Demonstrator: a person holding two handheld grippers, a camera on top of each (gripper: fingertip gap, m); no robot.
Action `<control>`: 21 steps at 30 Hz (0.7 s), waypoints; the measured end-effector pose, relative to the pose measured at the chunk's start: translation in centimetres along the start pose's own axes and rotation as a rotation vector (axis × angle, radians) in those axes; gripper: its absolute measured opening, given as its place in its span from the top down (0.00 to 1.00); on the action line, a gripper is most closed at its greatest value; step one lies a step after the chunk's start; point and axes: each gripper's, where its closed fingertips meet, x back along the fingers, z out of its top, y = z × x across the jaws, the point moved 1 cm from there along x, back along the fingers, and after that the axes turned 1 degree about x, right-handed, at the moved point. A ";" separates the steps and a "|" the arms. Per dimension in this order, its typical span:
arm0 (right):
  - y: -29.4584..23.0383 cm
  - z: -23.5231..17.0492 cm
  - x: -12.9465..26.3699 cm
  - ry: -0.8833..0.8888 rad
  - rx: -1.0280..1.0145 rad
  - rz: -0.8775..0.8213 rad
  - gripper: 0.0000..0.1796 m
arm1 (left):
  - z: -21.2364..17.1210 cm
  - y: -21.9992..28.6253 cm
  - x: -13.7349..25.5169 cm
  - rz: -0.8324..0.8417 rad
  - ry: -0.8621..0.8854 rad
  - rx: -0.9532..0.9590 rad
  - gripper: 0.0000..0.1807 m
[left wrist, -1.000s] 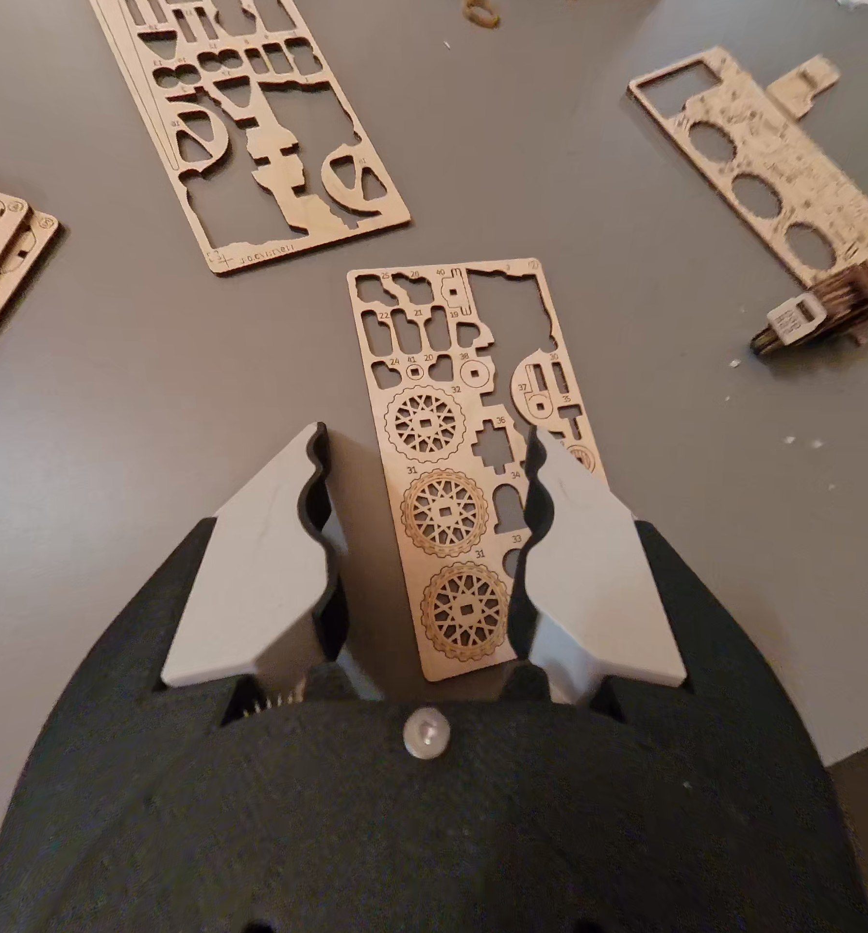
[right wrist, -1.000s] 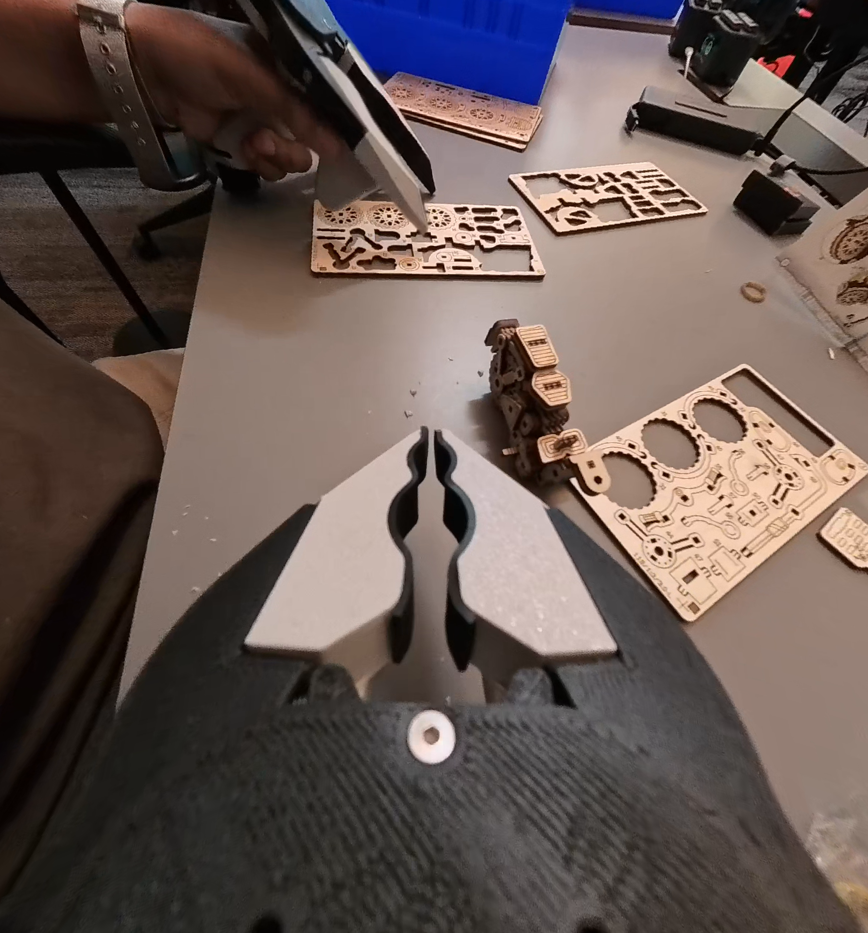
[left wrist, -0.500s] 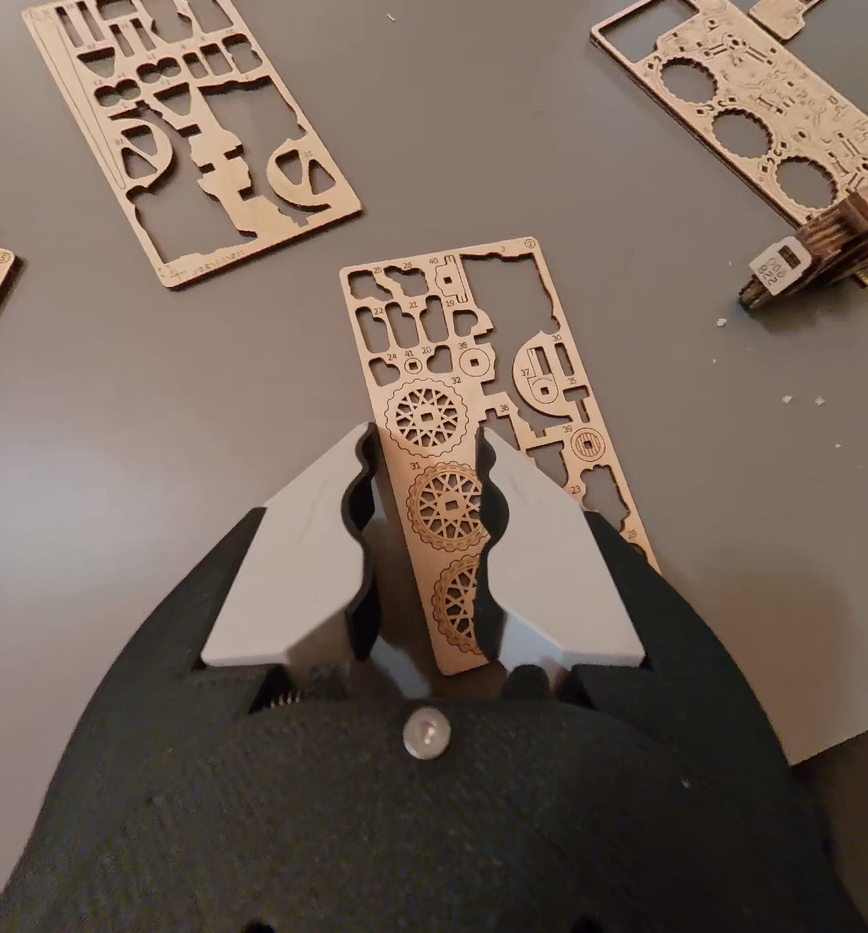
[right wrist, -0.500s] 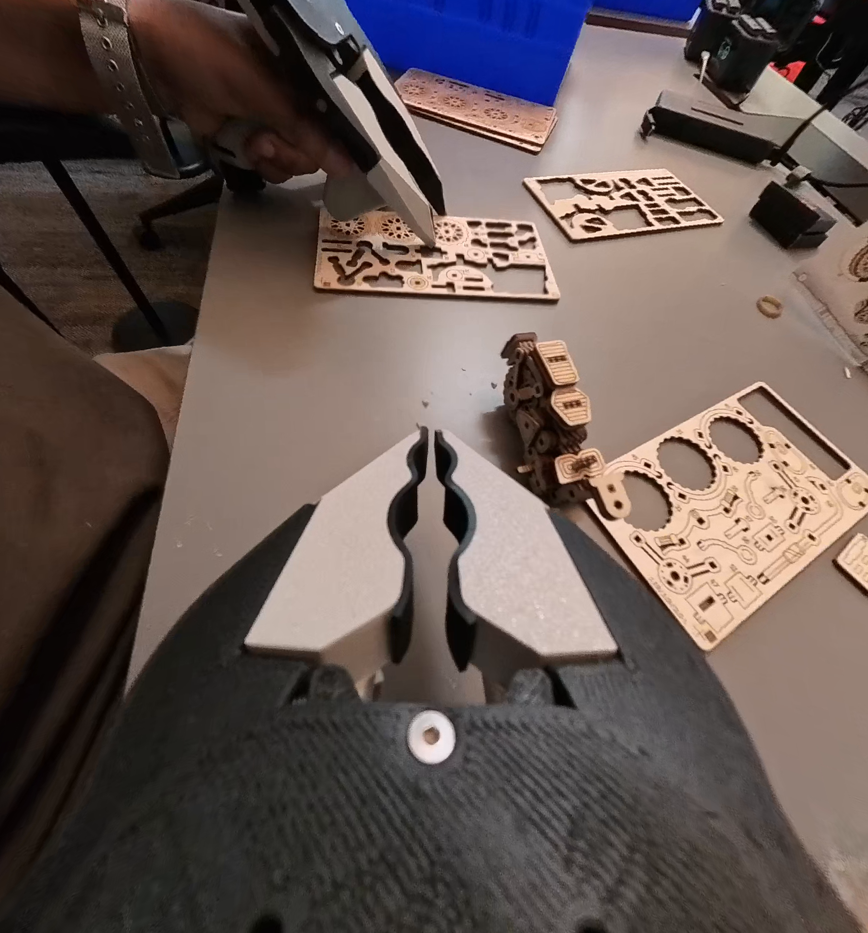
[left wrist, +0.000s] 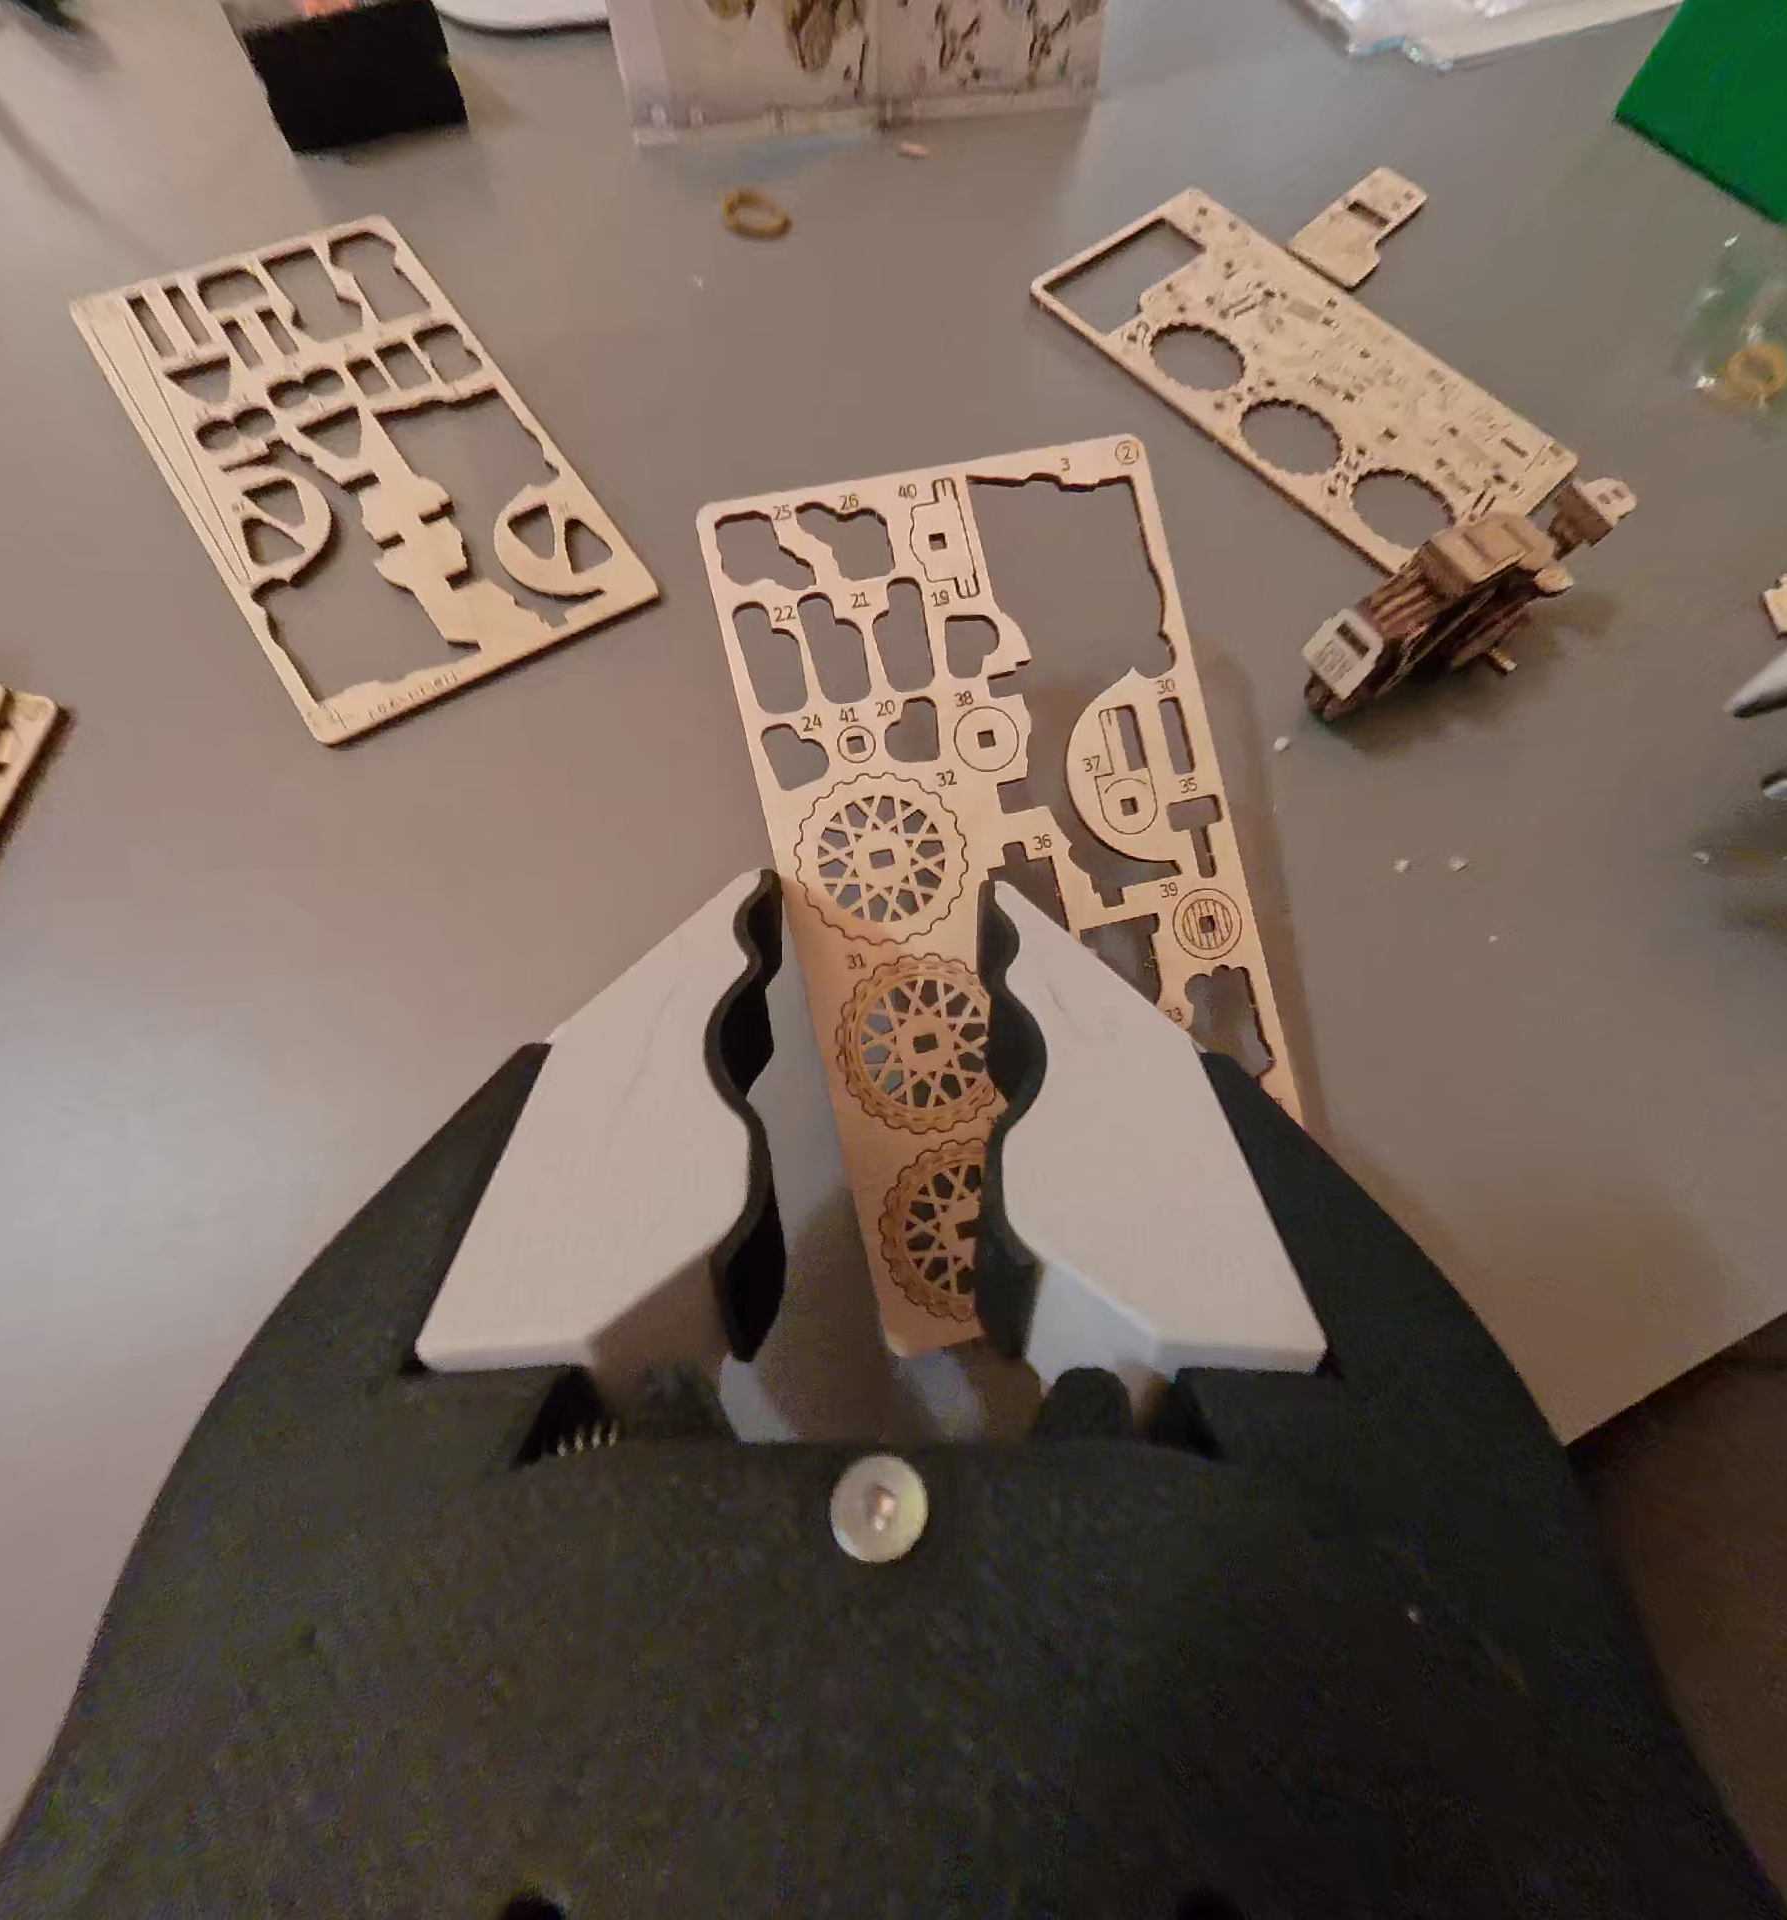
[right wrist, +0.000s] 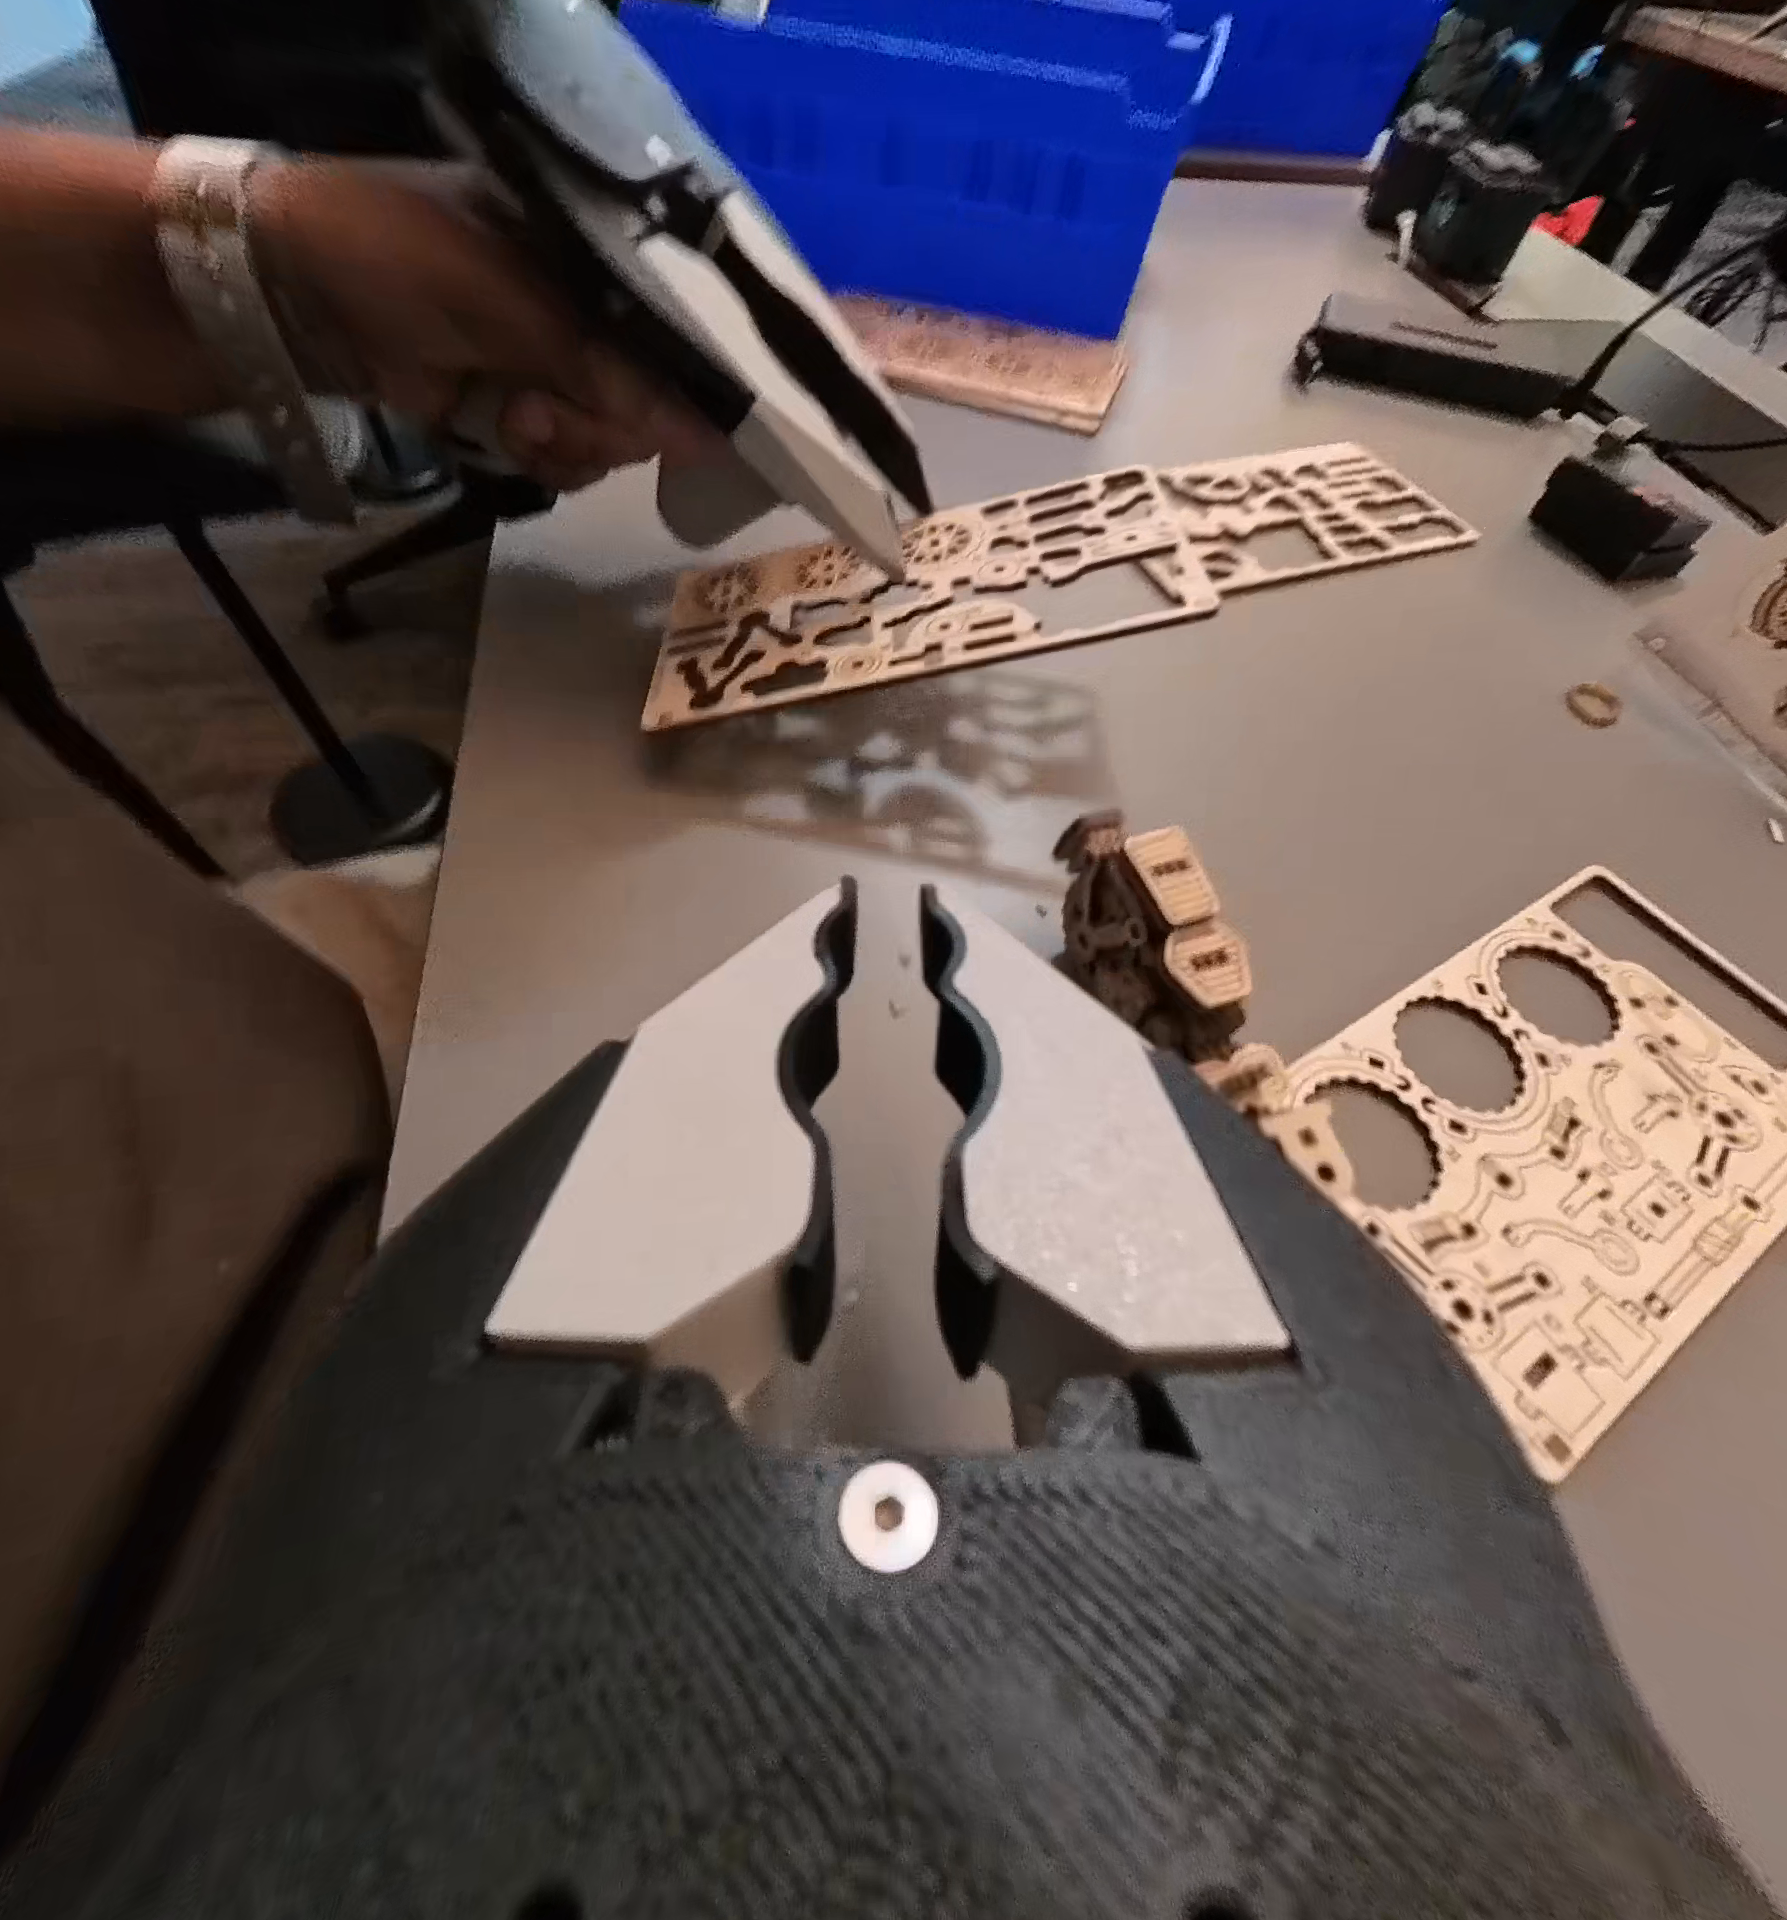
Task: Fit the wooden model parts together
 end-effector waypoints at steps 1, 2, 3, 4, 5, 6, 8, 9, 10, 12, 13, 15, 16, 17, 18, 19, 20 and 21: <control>0.3 0.6 -0.2 0.025 -0.030 -0.013 0.92 | 0.4 0.1 0.3 0.000 0.018 -0.003 0.80; 0.6 1.4 -0.5 0.052 -0.067 -0.023 0.89 | 0.8 0.2 0.6 -0.002 0.037 -0.004 0.80; 0.8 2.1 -0.9 0.083 -0.109 -0.028 0.86 | 1.2 0.3 0.9 -0.001 0.057 -0.002 0.82; 0.9 2.8 -1.3 0.113 -0.159 -0.024 0.82 | 1.8 0.3 1.4 0.001 0.092 0.003 0.91; 0.9 3.5 -1.8 0.137 -0.215 -0.011 0.79 | 2.4 0.6 1.8 -0.015 0.129 0.012 0.91; 0.8 4.0 -2.4 0.154 -0.275 0.007 0.77 | 2.8 0.9 2.2 -0.036 0.143 0.024 0.90; 0.6 4.4 -3.9 0.149 -0.398 0.054 0.75 | 2.7 1.5 2.3 -0.062 0.127 0.019 0.88; 0.2 4.2 -4.7 0.111 -0.434 0.086 0.74 | 2.5 1.6 2.2 -0.053 0.114 0.003 0.87; -0.3 3.9 -5.3 0.068 -0.439 0.113 0.75 | 2.1 1.6 1.9 -0.038 0.096 -0.018 0.86; -0.9 3.7 -5.5 0.037 -0.404 0.125 0.75 | 0.6 1.8 1.1 -0.039 0.017 -0.036 0.79; -1.1 3.8 -5.3 0.042 -0.374 0.113 0.75 | -0.3 2.1 0.7 -0.053 -0.032 -0.034 0.75; -1.4 3.5 -5.0 0.028 -0.317 0.075 0.76 | -1.5 2.5 0.0 -0.069 -0.095 -0.025 0.70; -1.7 3.2 -4.9 0.013 -0.300 0.068 0.76 | -1.8 2.8 -0.3 -0.075 -0.108 -0.023 0.69; -2.2 3.0 -5.0 -0.003 -0.289 0.068 0.76 | -2.1 2.9 -0.5 -0.073 -0.120 -0.026 0.68; -2.6 2.7 -5.0 -0.020 -0.279 0.070 0.76 | -2.3 2.9 -0.7 -0.062 -0.132 -0.038 0.67; -2.9 2.4 -5.1 -0.035 -0.267 0.070 0.76 | -2.5 2.8 -1.0 -0.043 -0.139 -0.051 0.67; -3.1 2.2 -5.1 -0.043 -0.257 0.068 0.76 | -2.6 2.7 -1.2 -0.021 -0.140 -0.060 0.67; -3.3 2.1 -5.1 -0.045 -0.250 0.068 0.76 | -2.6 2.6 -1.4 -0.005 -0.140 -0.062 0.67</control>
